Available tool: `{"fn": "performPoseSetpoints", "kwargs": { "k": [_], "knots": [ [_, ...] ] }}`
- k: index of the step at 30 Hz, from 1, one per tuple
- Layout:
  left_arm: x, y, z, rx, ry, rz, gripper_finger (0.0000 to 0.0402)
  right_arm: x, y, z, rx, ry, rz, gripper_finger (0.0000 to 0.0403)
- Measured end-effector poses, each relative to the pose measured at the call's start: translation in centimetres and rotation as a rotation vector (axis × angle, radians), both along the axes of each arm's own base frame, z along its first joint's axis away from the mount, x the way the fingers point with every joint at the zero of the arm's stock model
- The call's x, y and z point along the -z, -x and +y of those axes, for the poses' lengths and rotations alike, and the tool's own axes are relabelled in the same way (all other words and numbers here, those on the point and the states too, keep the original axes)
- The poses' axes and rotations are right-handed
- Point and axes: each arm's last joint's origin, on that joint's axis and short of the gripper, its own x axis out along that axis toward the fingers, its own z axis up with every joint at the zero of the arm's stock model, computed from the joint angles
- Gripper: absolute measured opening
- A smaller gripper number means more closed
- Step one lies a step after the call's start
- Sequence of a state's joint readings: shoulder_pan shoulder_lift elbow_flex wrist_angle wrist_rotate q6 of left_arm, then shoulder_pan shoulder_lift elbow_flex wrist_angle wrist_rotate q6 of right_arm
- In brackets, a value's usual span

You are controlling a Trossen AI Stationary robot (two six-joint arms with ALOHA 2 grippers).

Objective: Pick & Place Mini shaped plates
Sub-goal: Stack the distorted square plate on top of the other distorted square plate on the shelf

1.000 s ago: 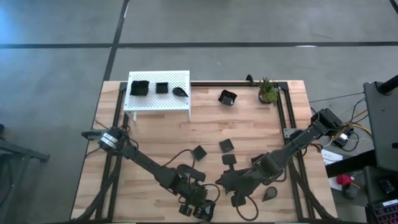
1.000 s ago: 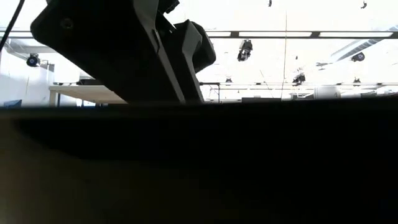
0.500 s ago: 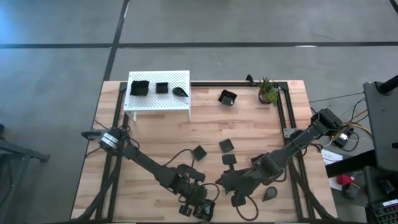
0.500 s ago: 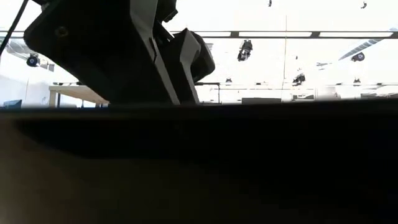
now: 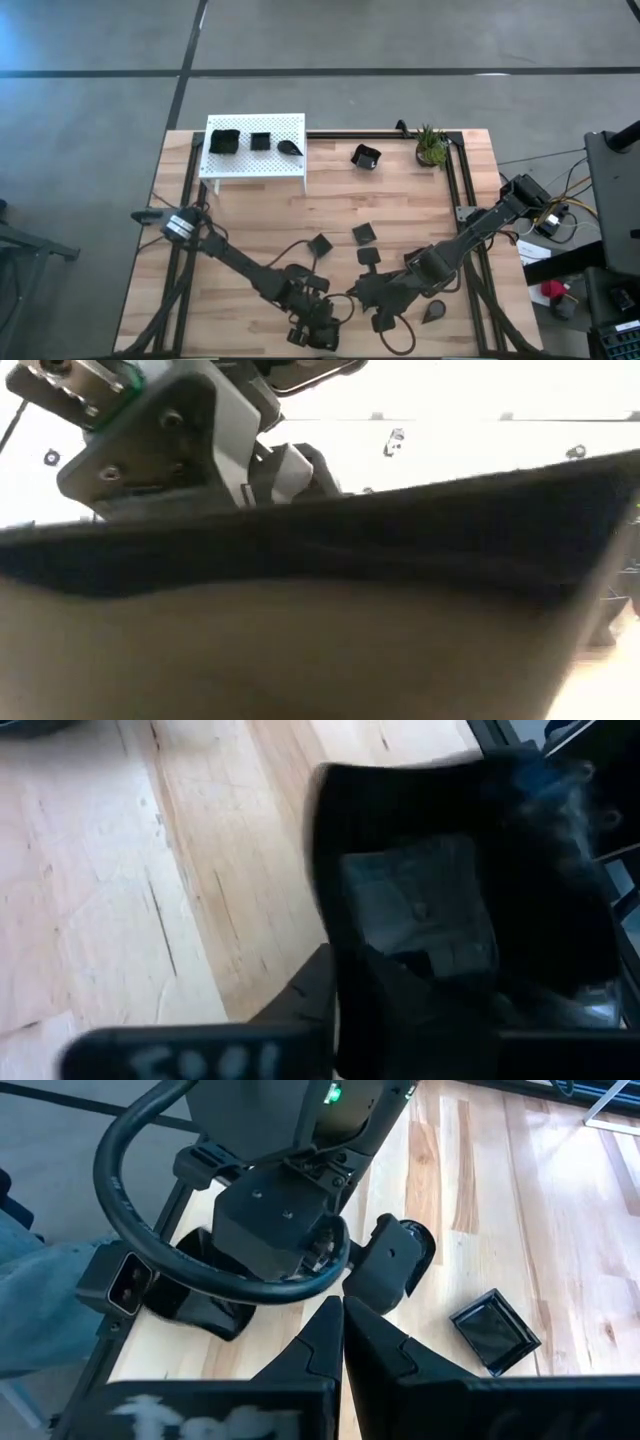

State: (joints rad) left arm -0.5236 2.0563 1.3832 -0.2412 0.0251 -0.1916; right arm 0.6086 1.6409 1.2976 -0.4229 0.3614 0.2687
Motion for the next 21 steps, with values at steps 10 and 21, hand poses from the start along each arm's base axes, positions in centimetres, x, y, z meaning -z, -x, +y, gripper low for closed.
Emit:
{"fn": "performPoseSetpoints", "kwargs": {
  "k": [10, 21],
  "knots": [
    [-2.0, 0.5, 0.6, -0.016, 0.001, 0.041, 0.0001, 0.1, 0.1, -0.1, 0.003, 0.011, 0.011, 0.0008],
    [-9.9, 3.8, 4.3, -0.291, -0.100, -0.023, 0.0000, 0.0, 0.1, 0.0, 0.006, 0.004, 0.009, 0.0008]
  ]
}}
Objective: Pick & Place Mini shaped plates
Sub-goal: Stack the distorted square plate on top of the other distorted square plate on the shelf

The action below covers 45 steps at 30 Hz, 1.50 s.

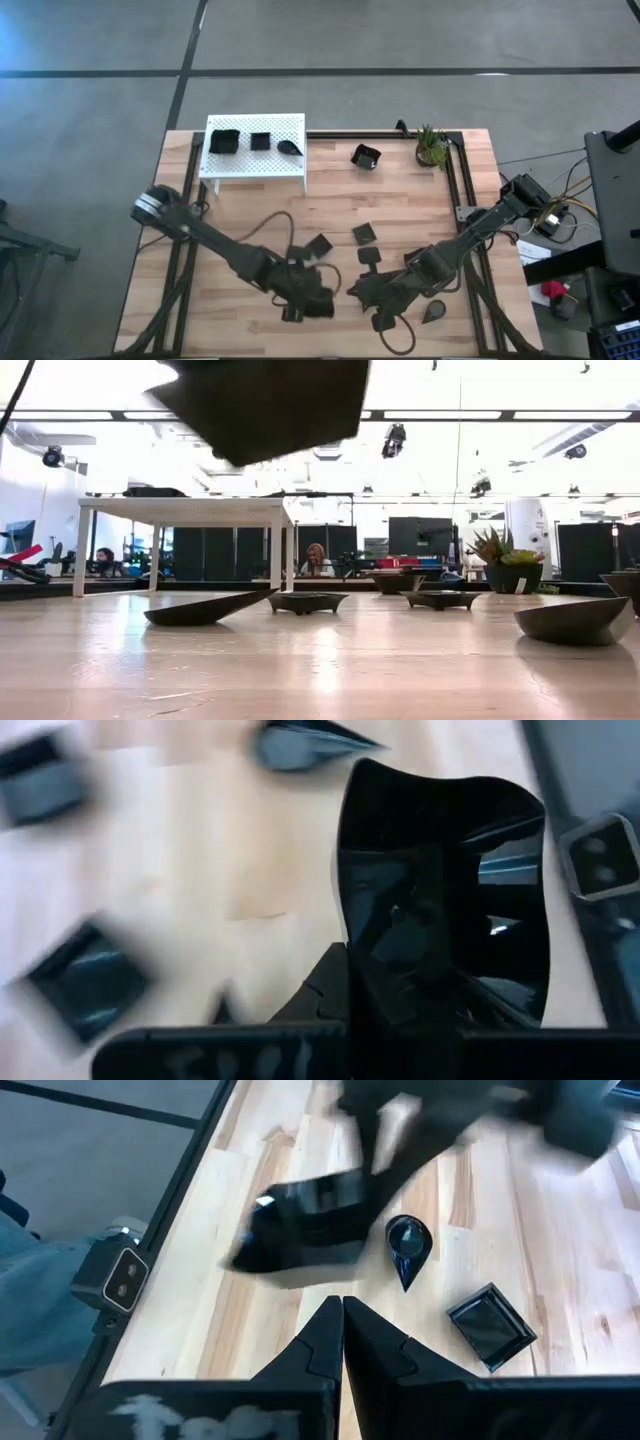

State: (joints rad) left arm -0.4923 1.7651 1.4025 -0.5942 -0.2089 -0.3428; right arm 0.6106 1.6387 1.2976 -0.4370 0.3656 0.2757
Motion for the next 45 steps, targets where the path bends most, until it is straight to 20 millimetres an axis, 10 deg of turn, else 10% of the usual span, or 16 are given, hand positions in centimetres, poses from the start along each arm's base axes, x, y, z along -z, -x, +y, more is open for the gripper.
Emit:
{"fn": "performPoseSetpoints", "kwargs": {
  "k": [21, 45],
  "knots": [
    [-11.3, 10.1, 12.0, -0.801, -0.057, -0.212, 0.0000, -0.2, 0.0, 0.0, -0.019, 0.021, -0.013, 0.0008],
    [-13.5, 19.2, 22.5, -1.392, -0.131, -0.094, 0.0000, -0.2, 0.0, 0.0, -0.019, 0.019, -0.016, 0.0008]
  ]
}}
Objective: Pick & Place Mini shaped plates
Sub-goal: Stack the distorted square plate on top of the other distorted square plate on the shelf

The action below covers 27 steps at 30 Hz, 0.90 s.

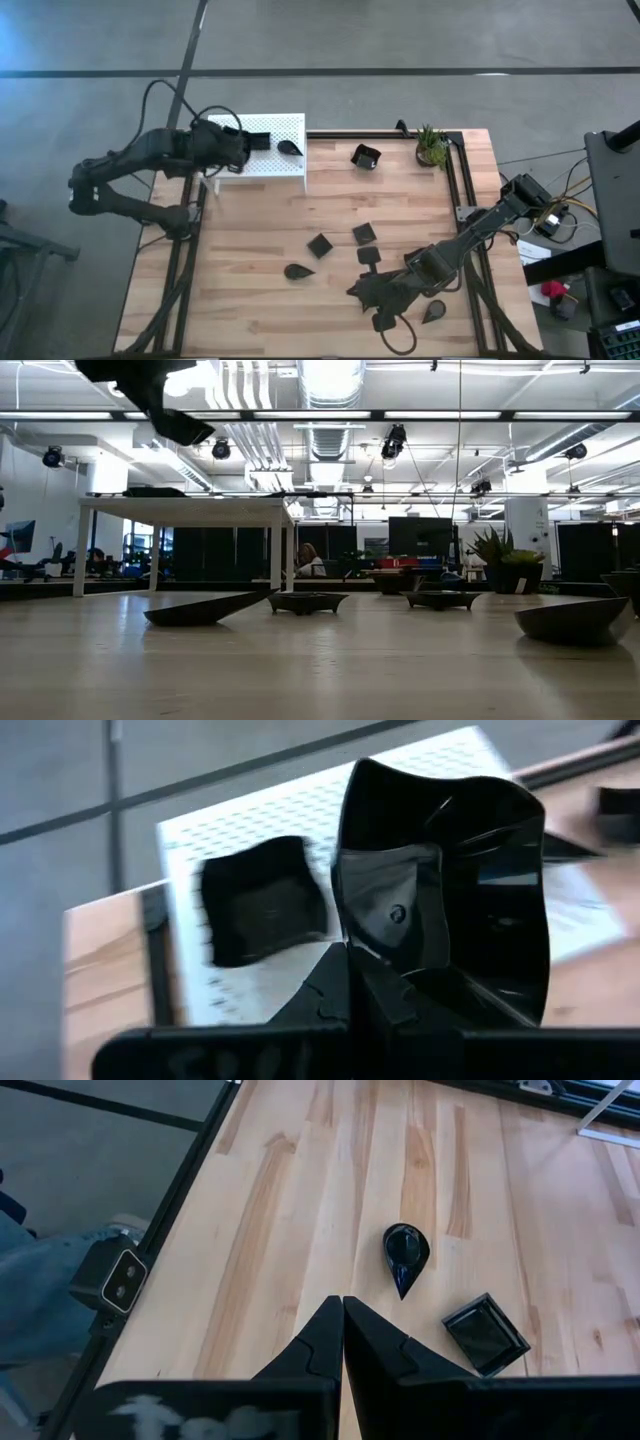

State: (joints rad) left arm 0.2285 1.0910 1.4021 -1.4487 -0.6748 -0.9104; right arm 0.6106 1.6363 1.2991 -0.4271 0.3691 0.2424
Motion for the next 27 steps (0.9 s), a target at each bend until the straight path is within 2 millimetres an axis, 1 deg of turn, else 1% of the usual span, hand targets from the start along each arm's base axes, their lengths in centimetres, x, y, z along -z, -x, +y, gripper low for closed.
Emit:
{"fn": "performPoseSetpoints", "kwargs": {
  "k": [3, 10, 14, 20, 27],
  "knots": [
    [0.1, 0.7, 0.8, -0.064, 0.001, 0.038, 0.0000, 0.0, 0.0, 0.0, 0.001, 0.001, -0.001, 0.0008],
    [0.2, 1.8, 2.8, -0.145, -0.005, 0.123, 0.0000, 0.0, 0.0, -0.1, 0.021, 0.017, -0.012, 0.0008],
    [0.7, 2.3, 3.9, -0.186, -0.002, 0.178, 0.0000, 0.0, 0.0, -0.1, 0.024, 0.020, -0.014, 0.0008],
    [2.1, 2.0, 5.0, -0.170, 0.015, 0.217, 0.0000, 0.0, 0.0, -0.1, 0.019, 0.028, -0.015, 0.0008],
    [3.4, 1.2, 6.1, -0.113, 0.021, 0.192, 0.0000, 0.0, 0.0, -0.1, 0.017, 0.030, -0.015, 0.0008]
  ]
}}
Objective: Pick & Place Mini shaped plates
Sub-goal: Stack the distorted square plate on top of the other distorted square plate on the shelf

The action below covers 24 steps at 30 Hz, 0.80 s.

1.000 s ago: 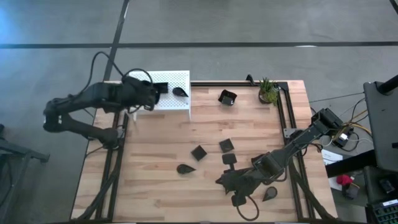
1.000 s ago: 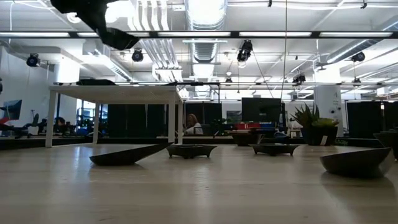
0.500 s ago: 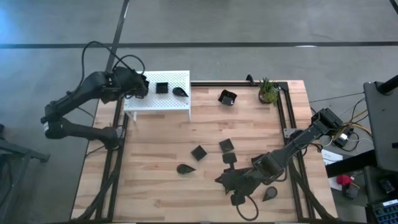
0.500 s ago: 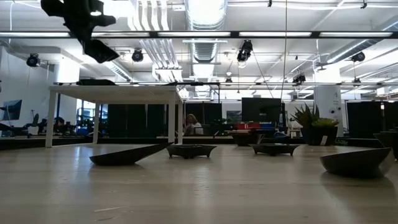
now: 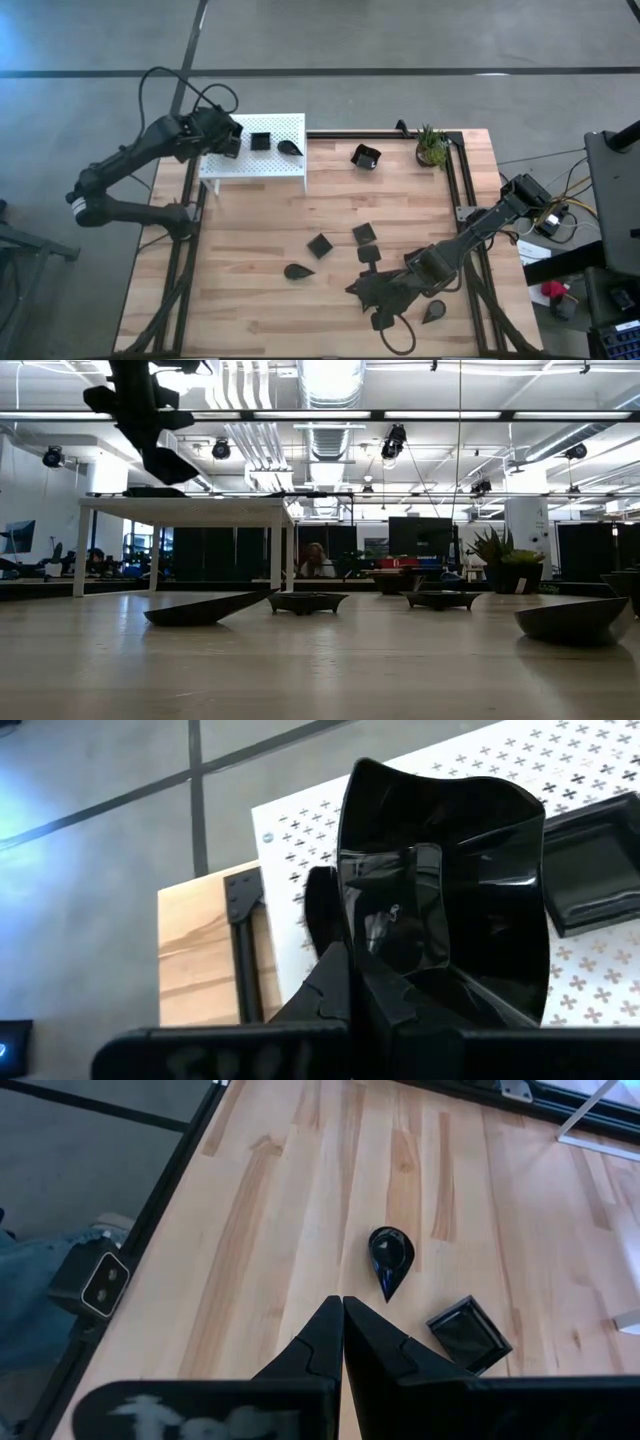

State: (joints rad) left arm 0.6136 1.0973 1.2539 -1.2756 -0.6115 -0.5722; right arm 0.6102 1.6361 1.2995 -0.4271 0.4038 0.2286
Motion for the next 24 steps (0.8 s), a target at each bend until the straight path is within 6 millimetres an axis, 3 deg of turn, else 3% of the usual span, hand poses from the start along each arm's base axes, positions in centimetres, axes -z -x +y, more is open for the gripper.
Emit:
{"fn": "performPoseSetpoints", "kwargs": {
  "k": [24],
  "knots": [
    [0.87, -0.01, 0.78, 0.007, 0.022, 0.019, 0.0012, 0.00, 0.01, 0.00, -0.004, 0.005, 0.001, 0.0008]
  ]
}}
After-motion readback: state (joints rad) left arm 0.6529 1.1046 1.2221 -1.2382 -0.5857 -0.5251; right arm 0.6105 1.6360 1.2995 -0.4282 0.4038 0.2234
